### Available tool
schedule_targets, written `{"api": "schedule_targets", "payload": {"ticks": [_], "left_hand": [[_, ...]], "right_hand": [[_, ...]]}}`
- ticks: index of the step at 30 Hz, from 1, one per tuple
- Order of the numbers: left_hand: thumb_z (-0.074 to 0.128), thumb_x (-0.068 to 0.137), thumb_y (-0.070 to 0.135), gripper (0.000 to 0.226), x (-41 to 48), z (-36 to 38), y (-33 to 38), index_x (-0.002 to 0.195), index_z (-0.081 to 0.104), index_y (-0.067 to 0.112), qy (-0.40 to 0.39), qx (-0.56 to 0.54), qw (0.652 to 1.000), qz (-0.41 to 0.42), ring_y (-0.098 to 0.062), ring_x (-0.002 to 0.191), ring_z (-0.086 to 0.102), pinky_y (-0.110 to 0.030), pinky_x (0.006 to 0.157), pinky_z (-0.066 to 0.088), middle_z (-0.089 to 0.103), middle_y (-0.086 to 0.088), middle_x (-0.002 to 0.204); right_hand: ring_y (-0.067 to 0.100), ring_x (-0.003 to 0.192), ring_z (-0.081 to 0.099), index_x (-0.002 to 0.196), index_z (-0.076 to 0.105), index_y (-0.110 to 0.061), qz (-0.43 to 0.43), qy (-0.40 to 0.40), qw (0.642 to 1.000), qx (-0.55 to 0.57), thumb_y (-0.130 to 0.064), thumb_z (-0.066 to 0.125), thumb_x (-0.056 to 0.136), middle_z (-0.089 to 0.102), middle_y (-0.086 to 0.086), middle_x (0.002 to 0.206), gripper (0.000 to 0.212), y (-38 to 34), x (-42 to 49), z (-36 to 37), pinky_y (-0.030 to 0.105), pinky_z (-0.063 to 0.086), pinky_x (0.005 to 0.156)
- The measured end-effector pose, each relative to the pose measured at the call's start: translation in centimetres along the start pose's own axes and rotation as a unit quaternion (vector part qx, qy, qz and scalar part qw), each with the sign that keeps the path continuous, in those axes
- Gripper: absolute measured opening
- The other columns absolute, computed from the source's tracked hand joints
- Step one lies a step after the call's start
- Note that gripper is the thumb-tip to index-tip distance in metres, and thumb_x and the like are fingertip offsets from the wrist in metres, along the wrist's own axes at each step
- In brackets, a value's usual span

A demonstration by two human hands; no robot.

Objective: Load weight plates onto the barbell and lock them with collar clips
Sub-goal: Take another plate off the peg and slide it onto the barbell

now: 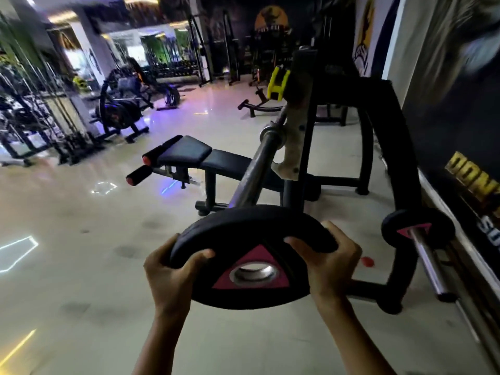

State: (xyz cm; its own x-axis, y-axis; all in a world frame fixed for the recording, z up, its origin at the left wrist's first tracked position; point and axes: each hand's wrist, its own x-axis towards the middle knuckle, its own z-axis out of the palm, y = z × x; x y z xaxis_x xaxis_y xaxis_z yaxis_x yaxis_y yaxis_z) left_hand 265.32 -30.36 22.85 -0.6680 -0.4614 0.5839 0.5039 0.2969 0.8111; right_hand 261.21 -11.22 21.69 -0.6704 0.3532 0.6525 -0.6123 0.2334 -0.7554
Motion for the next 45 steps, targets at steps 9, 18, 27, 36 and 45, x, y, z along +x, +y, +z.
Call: {"api": "schedule_targets", "payload": {"ticks": [9,18,27,36,45], "left_hand": [[0.064,0.054,0.035,0.003,5.9,-2.3,-4.1,0.055,0.066,0.033,-0.084,-0.054,0.995,-0.017,0.010,0.047,0.043,-0.009,0.045,0.037,0.051,0.023,0.044],[0.070,0.064,0.044,0.018,11.5,2.1,-8.2,0.065,0.061,0.027,-0.132,-0.052,0.990,0.005,0.006,0.055,0.046,-0.016,0.052,0.040,0.057,0.020,0.054],[0.068,0.070,0.059,0.041,16.5,7.6,-12.8,0.067,0.058,0.019,-0.140,-0.071,0.987,0.022,-0.007,0.060,0.048,-0.032,0.052,0.040,0.053,0.007,0.061],[0.055,0.074,0.071,0.070,21.8,13.9,-16.5,0.069,0.050,0.001,-0.102,-0.008,0.991,0.085,-0.003,0.051,0.039,-0.019,0.050,0.031,0.043,0.000,0.058],[0.060,0.073,0.060,0.060,28.7,21.2,-20.7,0.070,0.053,0.000,-0.099,0.040,0.992,0.062,-0.009,0.055,0.036,-0.030,0.052,0.031,0.043,-0.004,0.059]], "right_hand": [[0.004,0.039,0.035,0.050,0.037,-0.028,0.007,0.055,0.995,-0.085,-0.083,0.052,0.059,0.033,-0.019,0.043,0.058,-1.5,-1.0,5.5,0.011,0.024,0.043],[0.005,0.053,0.053,0.065,0.063,-0.012,0.034,0.120,0.987,-0.103,-0.079,0.057,0.056,0.058,-0.010,0.058,0.068,1.5,2.6,7.8,0.026,0.044,0.049],[0.021,0.056,0.062,0.066,0.062,0.000,0.017,0.127,0.976,-0.176,-0.063,0.063,0.063,0.066,0.012,0.060,0.063,6.3,7.9,10.1,0.039,0.052,0.053],[0.029,0.064,0.067,0.072,0.065,0.001,0.014,0.146,0.974,-0.175,-0.064,0.062,0.062,0.069,0.017,0.067,0.067,12.1,14.8,13.0,0.048,0.054,0.058],[0.023,0.058,0.063,0.067,0.062,0.003,0.039,0.146,0.973,-0.174,-0.054,0.071,0.065,0.066,0.013,0.061,0.058,18.7,22.9,16.2,0.039,0.052,0.056]]}}
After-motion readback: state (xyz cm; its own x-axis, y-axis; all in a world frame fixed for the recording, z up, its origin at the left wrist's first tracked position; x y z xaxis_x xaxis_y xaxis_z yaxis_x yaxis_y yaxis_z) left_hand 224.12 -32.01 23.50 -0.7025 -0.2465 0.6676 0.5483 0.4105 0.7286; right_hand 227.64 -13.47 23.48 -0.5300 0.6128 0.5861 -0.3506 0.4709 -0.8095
